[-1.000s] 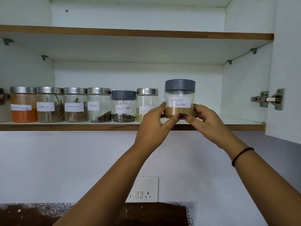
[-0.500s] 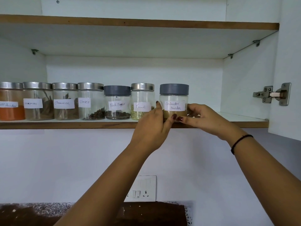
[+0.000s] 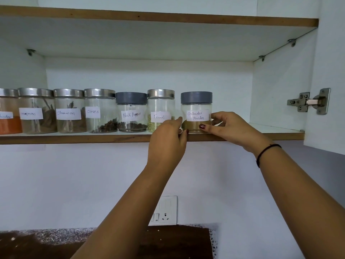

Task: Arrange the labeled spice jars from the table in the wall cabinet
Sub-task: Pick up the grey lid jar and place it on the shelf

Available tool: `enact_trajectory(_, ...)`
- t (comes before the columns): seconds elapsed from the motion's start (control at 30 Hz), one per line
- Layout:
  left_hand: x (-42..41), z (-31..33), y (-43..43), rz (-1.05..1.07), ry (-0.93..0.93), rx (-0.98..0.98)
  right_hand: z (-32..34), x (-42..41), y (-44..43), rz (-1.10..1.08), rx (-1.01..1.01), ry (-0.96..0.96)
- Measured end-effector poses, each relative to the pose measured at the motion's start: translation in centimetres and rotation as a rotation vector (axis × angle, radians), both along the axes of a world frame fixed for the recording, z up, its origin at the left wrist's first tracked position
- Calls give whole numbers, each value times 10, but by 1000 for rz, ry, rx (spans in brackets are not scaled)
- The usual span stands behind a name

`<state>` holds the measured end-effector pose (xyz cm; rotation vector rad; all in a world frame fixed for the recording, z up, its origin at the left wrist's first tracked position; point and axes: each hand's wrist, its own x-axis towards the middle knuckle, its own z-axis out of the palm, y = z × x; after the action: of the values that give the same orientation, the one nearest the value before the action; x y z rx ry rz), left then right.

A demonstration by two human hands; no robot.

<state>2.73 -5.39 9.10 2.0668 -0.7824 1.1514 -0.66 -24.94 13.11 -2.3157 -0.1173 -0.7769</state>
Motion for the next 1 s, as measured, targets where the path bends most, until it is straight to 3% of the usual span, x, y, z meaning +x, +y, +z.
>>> enact_trajectory(0.47,4,-7,-5,-6,-61,-48,-5,9,15,-257,-86,-57)
enact_trajectory(1.0,8,-11,-7,2,-61,-67,-10,7,19,-372,-46,-174)
